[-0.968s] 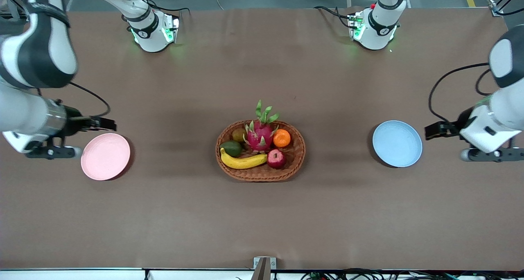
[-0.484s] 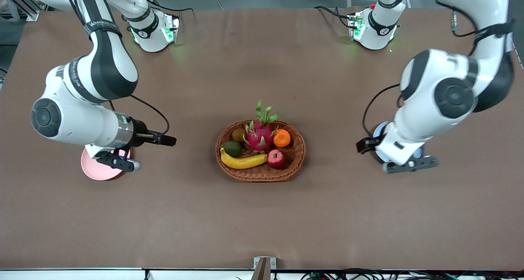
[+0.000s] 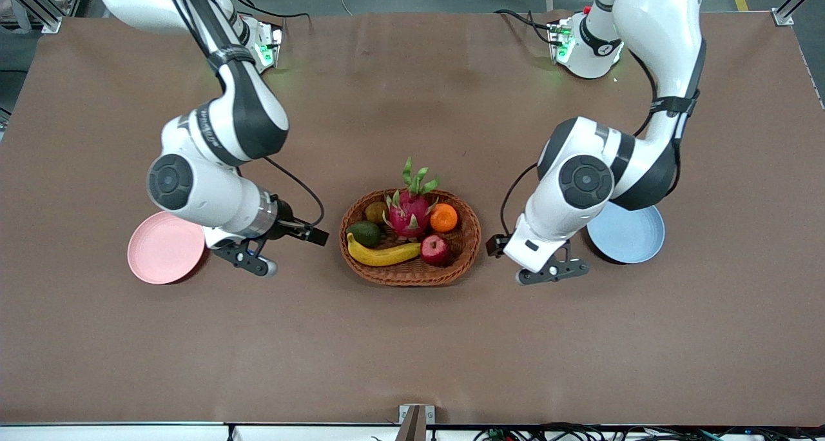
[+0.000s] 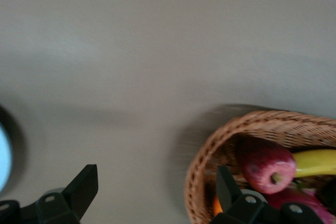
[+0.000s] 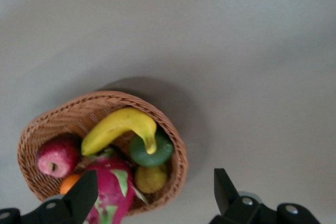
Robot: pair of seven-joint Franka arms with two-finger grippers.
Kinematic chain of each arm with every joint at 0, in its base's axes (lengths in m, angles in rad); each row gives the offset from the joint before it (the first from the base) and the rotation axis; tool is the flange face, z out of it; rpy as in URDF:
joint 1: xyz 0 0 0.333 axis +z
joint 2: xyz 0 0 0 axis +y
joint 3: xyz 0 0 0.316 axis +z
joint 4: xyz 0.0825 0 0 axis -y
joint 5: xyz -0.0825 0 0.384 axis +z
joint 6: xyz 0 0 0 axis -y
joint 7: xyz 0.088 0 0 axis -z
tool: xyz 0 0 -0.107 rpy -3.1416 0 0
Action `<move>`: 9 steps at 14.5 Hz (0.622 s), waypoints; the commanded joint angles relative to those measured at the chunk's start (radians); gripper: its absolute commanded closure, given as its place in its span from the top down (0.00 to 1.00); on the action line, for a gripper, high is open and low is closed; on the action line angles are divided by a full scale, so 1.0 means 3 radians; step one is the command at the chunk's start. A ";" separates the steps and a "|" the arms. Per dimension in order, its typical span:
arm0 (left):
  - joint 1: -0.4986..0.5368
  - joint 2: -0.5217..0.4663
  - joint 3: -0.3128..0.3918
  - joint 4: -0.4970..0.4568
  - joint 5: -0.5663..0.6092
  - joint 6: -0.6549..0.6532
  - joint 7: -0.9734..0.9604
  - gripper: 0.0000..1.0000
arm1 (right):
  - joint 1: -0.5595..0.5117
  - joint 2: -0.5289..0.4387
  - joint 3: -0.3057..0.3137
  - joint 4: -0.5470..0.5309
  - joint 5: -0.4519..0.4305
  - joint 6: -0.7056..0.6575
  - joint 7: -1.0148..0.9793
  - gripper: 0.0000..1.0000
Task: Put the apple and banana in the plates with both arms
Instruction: 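Move the left gripper toward the apple while the right gripper reaches the banana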
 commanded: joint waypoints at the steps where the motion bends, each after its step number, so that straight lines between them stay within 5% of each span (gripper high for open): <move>1: -0.0113 0.0098 0.0019 0.0100 -0.0177 -0.0003 -0.0078 0.99 | 0.0180 -0.0018 -0.0040 -0.0277 -0.0074 0.0466 0.0301 0.97; 9: -0.0404 0.0486 0.0019 0.0100 -0.0434 0.0589 -0.0462 0.99 | 0.0400 0.0120 -0.0050 -0.0589 -0.0366 0.1029 0.0690 0.88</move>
